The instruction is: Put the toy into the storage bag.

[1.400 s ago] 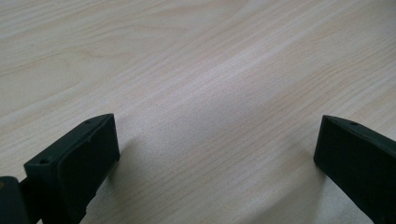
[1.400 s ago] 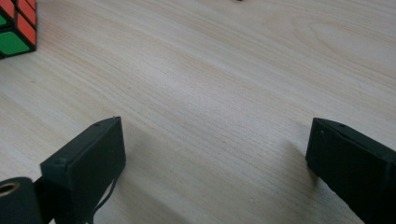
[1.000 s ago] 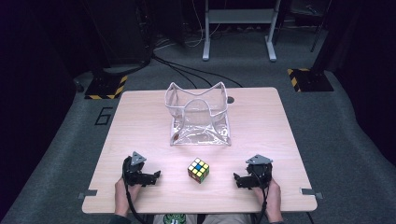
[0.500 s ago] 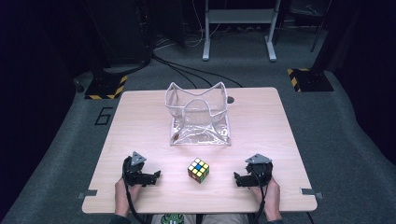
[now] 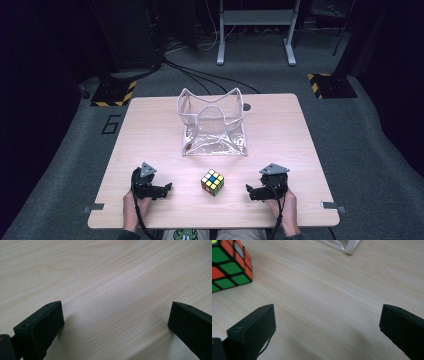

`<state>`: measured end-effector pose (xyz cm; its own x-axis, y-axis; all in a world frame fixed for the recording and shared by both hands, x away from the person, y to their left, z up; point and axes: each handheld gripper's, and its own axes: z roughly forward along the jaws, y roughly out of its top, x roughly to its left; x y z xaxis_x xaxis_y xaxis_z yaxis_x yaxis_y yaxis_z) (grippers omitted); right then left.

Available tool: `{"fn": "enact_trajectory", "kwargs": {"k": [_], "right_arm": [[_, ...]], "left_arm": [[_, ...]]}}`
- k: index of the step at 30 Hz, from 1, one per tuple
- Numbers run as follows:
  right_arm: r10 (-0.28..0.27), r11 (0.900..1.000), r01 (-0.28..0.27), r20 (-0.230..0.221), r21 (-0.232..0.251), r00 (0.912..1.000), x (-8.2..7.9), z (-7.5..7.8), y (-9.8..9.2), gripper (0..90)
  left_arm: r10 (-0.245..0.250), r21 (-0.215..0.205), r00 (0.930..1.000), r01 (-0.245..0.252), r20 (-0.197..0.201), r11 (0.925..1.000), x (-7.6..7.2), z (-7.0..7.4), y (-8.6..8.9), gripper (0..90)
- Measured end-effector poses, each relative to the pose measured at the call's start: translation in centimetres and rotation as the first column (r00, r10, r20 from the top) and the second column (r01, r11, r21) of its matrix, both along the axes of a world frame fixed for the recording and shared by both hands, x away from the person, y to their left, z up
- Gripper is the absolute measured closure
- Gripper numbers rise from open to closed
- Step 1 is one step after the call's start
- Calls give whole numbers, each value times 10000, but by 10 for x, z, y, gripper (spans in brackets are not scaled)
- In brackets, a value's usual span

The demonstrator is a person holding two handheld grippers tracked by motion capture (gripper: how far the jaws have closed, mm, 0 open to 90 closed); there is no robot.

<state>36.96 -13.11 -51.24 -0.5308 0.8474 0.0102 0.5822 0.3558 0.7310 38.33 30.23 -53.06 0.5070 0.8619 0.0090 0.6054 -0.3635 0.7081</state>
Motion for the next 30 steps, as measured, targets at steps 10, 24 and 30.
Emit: {"fn": "enact_trajectory", "kwargs": {"k": [10,24,30], "right_arm": [[700,9975,-700,-61,48,9975,-4,14,22,14],[1808,9830,-1809,44,302,9835,-8,23,54,11],[2240,9746,-2240,29,64,9746,-8,24,71,21]], "left_arm": [[31,-28,10000,-31,-1,10000,0,0,0,3],[12,-15,10000,-12,-3,10000,0,0,0,3],[-1,-7,10000,1,14,10000,0,0,0,4]]}}
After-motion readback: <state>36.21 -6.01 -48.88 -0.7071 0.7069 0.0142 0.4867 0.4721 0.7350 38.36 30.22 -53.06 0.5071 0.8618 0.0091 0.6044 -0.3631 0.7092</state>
